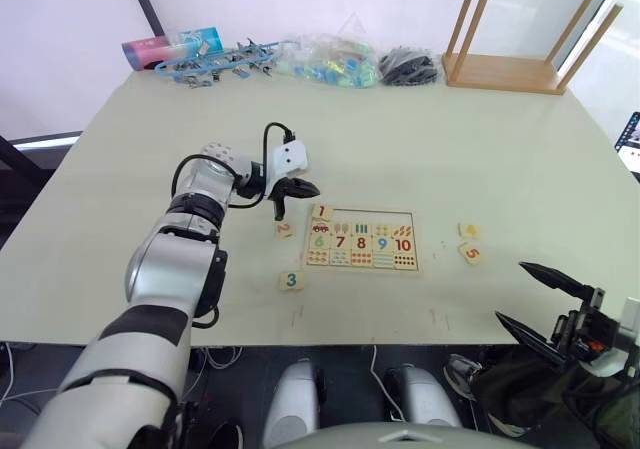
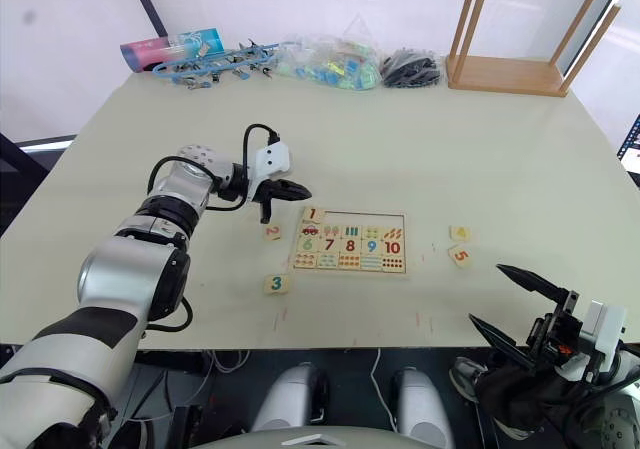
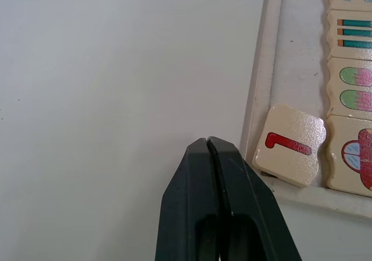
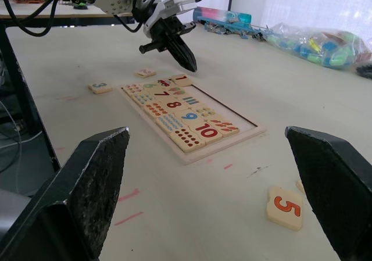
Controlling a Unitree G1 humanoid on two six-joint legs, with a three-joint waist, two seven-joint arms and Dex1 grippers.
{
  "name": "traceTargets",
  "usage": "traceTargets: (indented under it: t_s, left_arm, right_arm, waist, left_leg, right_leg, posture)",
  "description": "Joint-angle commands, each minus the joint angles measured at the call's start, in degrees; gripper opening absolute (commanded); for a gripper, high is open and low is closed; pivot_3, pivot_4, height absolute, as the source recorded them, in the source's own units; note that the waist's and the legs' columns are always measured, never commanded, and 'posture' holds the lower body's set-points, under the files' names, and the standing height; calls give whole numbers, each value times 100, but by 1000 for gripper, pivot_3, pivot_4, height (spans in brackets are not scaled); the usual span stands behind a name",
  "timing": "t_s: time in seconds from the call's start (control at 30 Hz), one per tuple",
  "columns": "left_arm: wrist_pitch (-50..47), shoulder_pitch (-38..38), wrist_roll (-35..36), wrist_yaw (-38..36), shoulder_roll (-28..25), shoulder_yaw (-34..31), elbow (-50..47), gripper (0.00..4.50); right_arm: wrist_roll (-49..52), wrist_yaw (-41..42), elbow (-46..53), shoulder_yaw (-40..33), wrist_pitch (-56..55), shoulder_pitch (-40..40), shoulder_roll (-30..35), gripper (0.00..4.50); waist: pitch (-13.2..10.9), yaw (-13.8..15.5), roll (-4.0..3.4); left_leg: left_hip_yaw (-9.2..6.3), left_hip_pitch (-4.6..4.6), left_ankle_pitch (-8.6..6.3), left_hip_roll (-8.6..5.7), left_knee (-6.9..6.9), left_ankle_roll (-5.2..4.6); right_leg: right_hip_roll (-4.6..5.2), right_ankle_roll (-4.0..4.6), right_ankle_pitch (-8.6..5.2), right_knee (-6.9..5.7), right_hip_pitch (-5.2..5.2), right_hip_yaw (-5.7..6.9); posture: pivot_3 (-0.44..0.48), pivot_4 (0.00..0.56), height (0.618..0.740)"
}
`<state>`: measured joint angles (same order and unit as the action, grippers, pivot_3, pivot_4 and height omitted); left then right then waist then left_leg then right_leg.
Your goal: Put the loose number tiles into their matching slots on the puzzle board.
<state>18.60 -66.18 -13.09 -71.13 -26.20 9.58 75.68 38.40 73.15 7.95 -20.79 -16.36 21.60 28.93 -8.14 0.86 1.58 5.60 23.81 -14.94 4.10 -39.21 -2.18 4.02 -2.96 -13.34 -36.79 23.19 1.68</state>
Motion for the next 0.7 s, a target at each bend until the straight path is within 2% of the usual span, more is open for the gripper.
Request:
traceTargets:
  t_s: [0.03,0.7]
  left_arm:
    - [174,-41,-76,20,23,37,1,31]
    - [360,61,-266,-101,54,70,37,31]
  right_arm:
    - [85,9,46,-164,-97,19,18,4500]
    - [101,58,-28,-192,-147,45,16,4500]
  waist:
    - [0,0,0]
    - [0,0,0]
  left_leg:
    - [0,0,0,0,0,0]
    - [0,0,0,0,0,0]
  right_leg:
    - [0,0,0,0,0,0]
    - [0,0,0,0,0,0]
  posture:
    - [0,150,738]
    - [0,150,738]
